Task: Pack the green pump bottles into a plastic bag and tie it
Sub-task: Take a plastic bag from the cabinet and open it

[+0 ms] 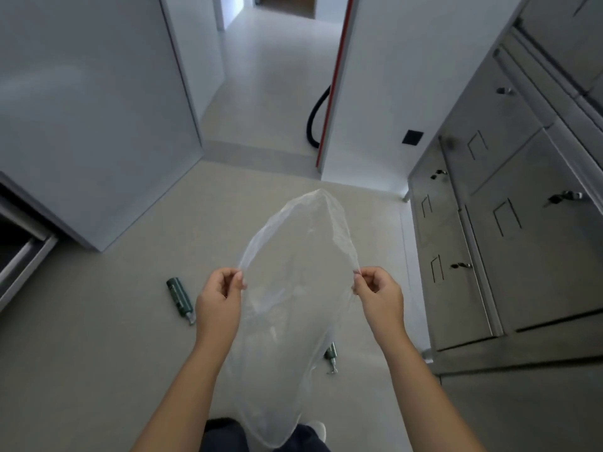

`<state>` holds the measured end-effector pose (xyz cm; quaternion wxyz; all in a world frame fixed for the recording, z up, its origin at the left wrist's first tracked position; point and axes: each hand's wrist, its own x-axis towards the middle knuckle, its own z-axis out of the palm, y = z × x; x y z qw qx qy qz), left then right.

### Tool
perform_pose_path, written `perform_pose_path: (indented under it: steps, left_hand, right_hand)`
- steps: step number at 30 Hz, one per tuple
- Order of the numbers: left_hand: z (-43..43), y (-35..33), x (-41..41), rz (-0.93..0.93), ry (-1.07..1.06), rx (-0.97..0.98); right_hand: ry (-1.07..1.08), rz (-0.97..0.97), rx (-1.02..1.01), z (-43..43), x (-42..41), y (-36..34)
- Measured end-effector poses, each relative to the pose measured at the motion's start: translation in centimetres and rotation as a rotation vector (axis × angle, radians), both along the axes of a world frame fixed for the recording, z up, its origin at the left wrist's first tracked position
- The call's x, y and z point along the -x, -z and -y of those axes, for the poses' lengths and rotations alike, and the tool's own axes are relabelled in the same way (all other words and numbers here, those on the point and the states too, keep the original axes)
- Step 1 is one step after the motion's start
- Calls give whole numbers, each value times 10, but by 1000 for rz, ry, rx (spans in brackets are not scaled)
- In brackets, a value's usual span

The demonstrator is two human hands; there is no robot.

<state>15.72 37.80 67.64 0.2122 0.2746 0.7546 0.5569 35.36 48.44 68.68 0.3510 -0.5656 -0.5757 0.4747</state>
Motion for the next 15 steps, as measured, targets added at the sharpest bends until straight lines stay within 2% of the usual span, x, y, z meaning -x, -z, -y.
perform_pose_path:
  steps: [5,15]
  left_hand:
    - [21,-4,-14,11,-55,0]
    - [60,6,-16,67,44,-5]
  right_hand:
    - [-57,0,11,18,-7,1]
    - [30,102,-2,74,-19,9]
